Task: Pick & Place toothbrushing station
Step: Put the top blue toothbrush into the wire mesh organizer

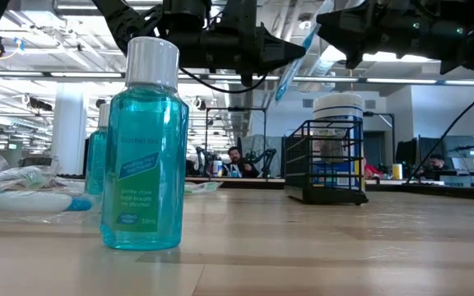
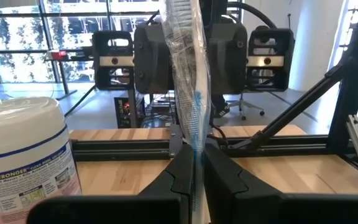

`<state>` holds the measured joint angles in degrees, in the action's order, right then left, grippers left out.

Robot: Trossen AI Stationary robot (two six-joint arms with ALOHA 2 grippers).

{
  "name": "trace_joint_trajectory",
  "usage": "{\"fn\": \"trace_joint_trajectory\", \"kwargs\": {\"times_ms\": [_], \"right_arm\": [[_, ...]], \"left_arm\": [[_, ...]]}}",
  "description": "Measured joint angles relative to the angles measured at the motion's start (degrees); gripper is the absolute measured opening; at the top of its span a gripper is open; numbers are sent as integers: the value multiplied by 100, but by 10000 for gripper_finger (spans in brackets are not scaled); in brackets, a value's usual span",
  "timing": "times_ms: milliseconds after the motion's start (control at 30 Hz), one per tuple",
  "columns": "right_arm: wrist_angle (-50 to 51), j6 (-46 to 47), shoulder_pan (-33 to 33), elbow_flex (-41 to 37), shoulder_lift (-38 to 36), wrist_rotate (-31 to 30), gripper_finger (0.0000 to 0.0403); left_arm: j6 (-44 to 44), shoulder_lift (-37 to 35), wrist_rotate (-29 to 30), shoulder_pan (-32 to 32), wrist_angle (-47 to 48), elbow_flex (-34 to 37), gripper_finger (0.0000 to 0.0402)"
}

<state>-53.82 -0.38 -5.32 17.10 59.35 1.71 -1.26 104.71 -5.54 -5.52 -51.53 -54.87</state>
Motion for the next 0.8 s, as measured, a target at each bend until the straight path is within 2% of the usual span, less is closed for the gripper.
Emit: {"fn": "trace_joint_trajectory", "kwargs": {"times_ms": [200,400,800], "right_arm": [[-22,-9,47,91,0,10,93],[133,-291,141,120,-4,63,15],[216,-431,157,120,-4,57,7]], "left_arm": [[0,0,-2,0,-1,0,10],[-27,4,-21,-2,26,2,11],[0,2,12,-52,21,2,46]]}}
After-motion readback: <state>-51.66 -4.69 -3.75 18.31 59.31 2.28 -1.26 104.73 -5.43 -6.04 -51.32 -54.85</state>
